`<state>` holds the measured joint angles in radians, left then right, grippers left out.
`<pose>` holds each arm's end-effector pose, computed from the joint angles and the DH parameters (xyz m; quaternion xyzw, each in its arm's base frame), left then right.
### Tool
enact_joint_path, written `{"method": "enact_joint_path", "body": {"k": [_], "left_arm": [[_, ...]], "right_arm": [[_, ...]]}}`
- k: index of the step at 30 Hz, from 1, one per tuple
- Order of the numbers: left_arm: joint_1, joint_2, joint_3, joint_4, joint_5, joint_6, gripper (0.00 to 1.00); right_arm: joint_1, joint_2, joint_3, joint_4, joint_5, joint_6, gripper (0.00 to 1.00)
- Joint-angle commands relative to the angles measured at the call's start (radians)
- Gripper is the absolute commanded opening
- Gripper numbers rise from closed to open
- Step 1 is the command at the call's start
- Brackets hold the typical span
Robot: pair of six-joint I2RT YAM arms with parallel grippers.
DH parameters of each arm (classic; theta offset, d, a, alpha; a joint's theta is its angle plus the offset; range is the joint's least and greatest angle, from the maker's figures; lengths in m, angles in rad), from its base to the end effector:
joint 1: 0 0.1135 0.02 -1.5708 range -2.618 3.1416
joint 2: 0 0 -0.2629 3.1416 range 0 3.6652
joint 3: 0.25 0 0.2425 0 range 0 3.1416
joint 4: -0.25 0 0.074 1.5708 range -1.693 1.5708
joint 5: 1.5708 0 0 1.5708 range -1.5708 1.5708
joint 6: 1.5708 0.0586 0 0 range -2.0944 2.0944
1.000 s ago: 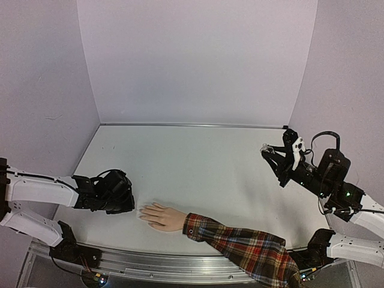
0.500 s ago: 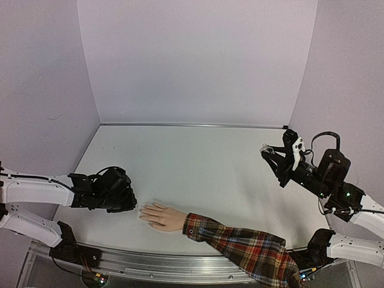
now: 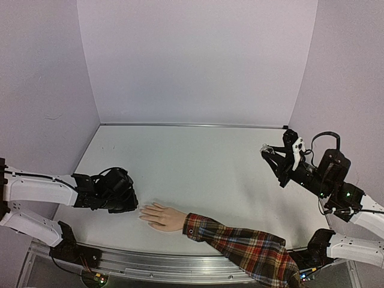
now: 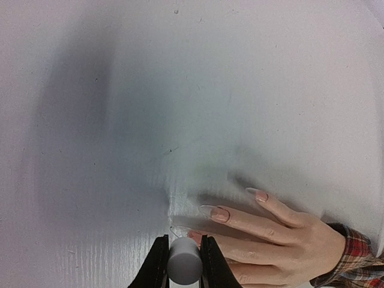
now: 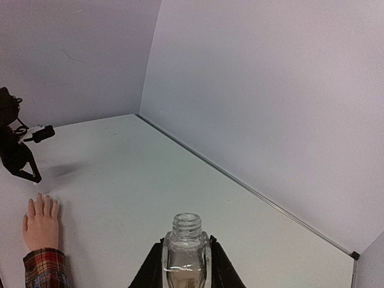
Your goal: Paint the nails
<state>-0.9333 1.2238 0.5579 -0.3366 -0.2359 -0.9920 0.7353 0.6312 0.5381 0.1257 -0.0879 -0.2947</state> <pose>0.1437 -0.1710 0.1524 -0.0609 0.9519 -0.1639 0.2518 0.1297 0.1243 0.3108 -0.3697 0.5891 0.1867 0.6938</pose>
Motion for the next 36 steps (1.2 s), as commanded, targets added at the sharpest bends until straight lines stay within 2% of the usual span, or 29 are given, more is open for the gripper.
{"method": "enact_joint_path", "body": {"k": [1,25,31,36], "left_arm": [[-0.002,0.003,0.028,0.027,-0.011,0.018,0.00],[0.018,0.029,0.031,0.016,-0.075,0.046,0.00],[0.019,-0.041,0.036,-0.012,-0.049,0.048,0.00],[0.017,-0.109,-0.011,0.035,0.000,0.047,0.00]], "right_arm": [[-0.004,-0.003,0.005,0.038,-0.006,0.005,0.00],[-0.004,0.001,0.005,0.038,-0.005,0.007,0.00],[-0.004,-0.001,0.004,0.038,-0.007,0.008,0.00],[-0.004,0.003,0.003,0.040,-0.015,0.006,0.00]]}}
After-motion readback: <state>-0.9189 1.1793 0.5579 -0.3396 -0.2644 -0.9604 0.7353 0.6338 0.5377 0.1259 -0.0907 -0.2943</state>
